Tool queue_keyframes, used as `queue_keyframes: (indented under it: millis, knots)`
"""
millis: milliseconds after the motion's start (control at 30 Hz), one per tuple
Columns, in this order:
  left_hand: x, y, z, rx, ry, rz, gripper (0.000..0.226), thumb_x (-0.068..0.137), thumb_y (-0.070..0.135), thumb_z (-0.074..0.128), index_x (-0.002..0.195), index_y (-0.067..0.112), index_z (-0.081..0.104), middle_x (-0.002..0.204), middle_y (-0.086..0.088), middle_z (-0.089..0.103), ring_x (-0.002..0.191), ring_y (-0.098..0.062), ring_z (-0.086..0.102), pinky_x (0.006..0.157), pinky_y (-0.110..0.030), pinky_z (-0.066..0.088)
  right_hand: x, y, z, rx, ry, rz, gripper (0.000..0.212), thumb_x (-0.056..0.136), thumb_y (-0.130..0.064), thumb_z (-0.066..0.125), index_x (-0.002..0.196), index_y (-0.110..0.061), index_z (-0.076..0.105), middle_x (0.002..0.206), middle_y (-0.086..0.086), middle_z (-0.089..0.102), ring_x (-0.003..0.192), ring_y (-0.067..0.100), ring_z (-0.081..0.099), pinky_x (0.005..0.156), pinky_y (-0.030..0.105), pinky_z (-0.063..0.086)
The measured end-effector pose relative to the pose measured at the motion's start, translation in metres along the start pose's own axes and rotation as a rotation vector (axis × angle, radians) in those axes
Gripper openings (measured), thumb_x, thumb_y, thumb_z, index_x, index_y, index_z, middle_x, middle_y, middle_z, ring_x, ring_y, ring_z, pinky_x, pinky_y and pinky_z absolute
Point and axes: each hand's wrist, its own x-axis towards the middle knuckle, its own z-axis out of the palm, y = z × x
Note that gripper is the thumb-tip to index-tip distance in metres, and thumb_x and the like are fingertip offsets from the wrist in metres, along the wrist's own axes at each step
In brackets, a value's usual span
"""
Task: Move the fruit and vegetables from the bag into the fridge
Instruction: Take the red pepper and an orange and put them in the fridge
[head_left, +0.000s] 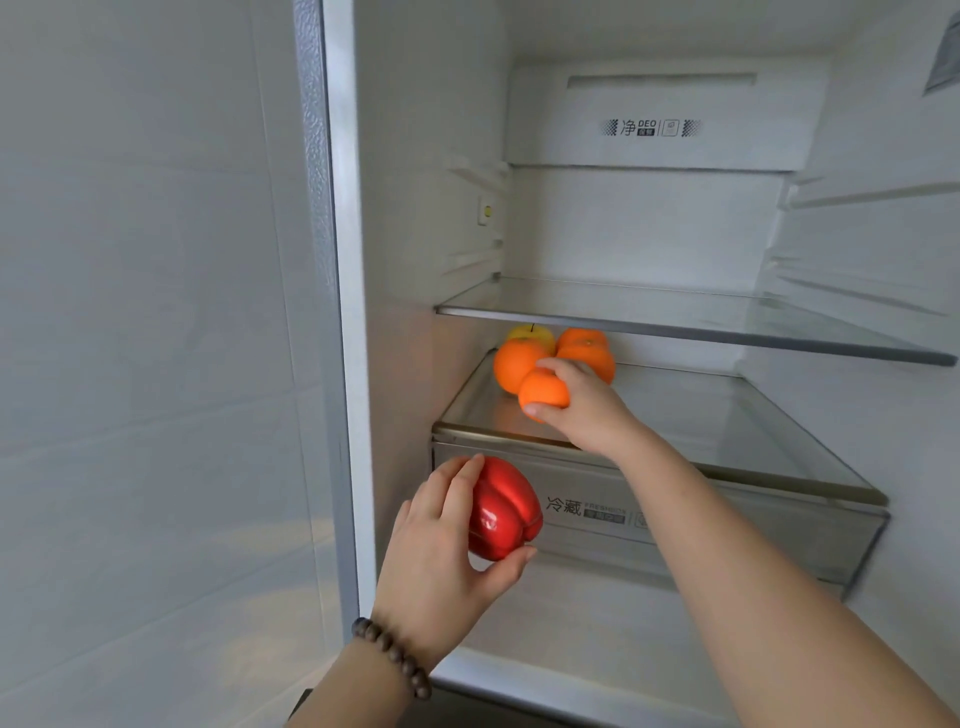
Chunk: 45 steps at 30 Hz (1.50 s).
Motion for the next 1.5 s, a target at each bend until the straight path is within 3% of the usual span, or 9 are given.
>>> queue_keyframes:
  millis: [400,767,900,1000,1100,1167,1267,1400,1500]
  knots:
    - [-0.002,-0.010,-0.009,-0.062,-0.027,0.044,0.085,0.068,0.066,0.060,0.138,0.025,0.036,0.135,0.007,0.043,0.118,-0.012,0.048,0.095,-0.038,0.047,-0.012,-0.010,-0.006,0.044,0.039,0.036,0.090,0.076,-0.035,0.072,0.147,-0.026,0.016,0.153,0.006,0.022,0.136,0.025,0.031,0.109,0.036,0.028]
    - [0.007,0.002,-0.018,-0.220,-0.085,0.217,0.086,0.070,0.062,0.065,0.140,0.023,0.035,0.141,0.007,0.039,0.127,-0.008,0.040,0.103,-0.037,0.042,-0.090,-0.038,-0.032,0.091,0.227,-0.019,0.069,0.081,-0.035,0.067,0.140,-0.021,0.034,0.146,0.002,0.036,0.132,0.014,0.036,0.099,0.017,0.023]
    - [0.039,0.015,-0.025,-0.280,-0.088,0.342,0.091,0.068,0.048,0.076,0.141,0.020,0.030,0.143,0.000,0.038,0.133,-0.012,0.035,0.108,-0.038,0.036,-0.114,-0.025,-0.033,0.053,0.282,0.003,0.065,0.082,-0.030,0.067,0.138,-0.018,0.038,0.142,0.004,0.041,0.129,0.011,0.037,0.097,0.010,0.021]
    - [0.077,0.037,-0.035,-0.312,-0.077,0.392,0.101,0.068,0.035,0.081,0.146,0.021,0.019,0.145,-0.006,0.032,0.134,-0.014,0.032,0.113,-0.023,0.027,-0.125,-0.005,-0.036,-0.016,0.247,0.063,0.066,0.082,-0.035,0.065,0.139,-0.017,0.037,0.144,0.005,0.039,0.132,0.015,0.035,0.104,0.019,0.024]
    - [0.124,0.059,-0.040,-0.258,0.002,0.421,0.104,0.064,0.027,0.085,0.145,0.005,0.021,0.143,-0.015,0.029,0.132,-0.020,0.031,0.109,-0.009,0.014,-0.131,0.014,-0.040,-0.081,0.209,0.136,0.069,0.084,-0.039,0.063,0.142,-0.018,0.033,0.146,0.006,0.035,0.134,0.018,0.034,0.109,0.028,0.027]
    - [0.156,0.071,-0.039,-0.197,0.019,0.436,0.100,0.062,0.025,0.086,0.139,0.000,0.029,0.141,-0.017,0.031,0.131,-0.027,0.034,0.111,-0.021,0.022,-0.132,0.021,-0.040,-0.132,0.186,0.170,0.069,0.085,-0.041,0.059,0.144,-0.021,0.029,0.150,0.005,0.030,0.138,0.019,0.028,0.113,0.033,0.026]
    - [0.195,0.078,-0.030,-0.068,-0.014,0.451,0.097,0.058,0.023,0.086,0.138,0.013,0.032,0.137,-0.013,0.035,0.123,-0.032,0.042,0.106,-0.043,0.038,-0.130,0.026,-0.040,-0.230,0.163,0.188,0.066,0.088,-0.043,0.054,0.145,-0.023,0.027,0.153,0.005,0.025,0.141,0.019,0.021,0.115,0.034,0.022]
    - [0.218,0.079,-0.025,-0.201,-0.238,0.400,0.098,0.062,0.011,0.084,0.139,0.030,0.027,0.124,-0.006,0.037,0.105,-0.024,0.048,0.097,-0.038,0.043,-0.131,0.036,-0.033,-0.360,0.189,0.190,0.057,0.089,-0.042,0.054,0.139,-0.019,0.041,0.146,0.008,0.038,0.135,0.026,0.032,0.111,0.035,0.025]
    - [0.217,0.079,-0.020,-0.302,-0.259,0.428,0.094,0.066,0.003,0.077,0.139,0.033,0.027,0.123,-0.004,0.035,0.103,-0.024,0.049,0.093,-0.037,0.048,-0.130,0.038,-0.027,-0.394,0.247,0.178,0.053,0.086,-0.038,0.059,0.133,-0.015,0.049,0.137,0.009,0.049,0.128,0.030,0.040,0.107,0.037,0.031]
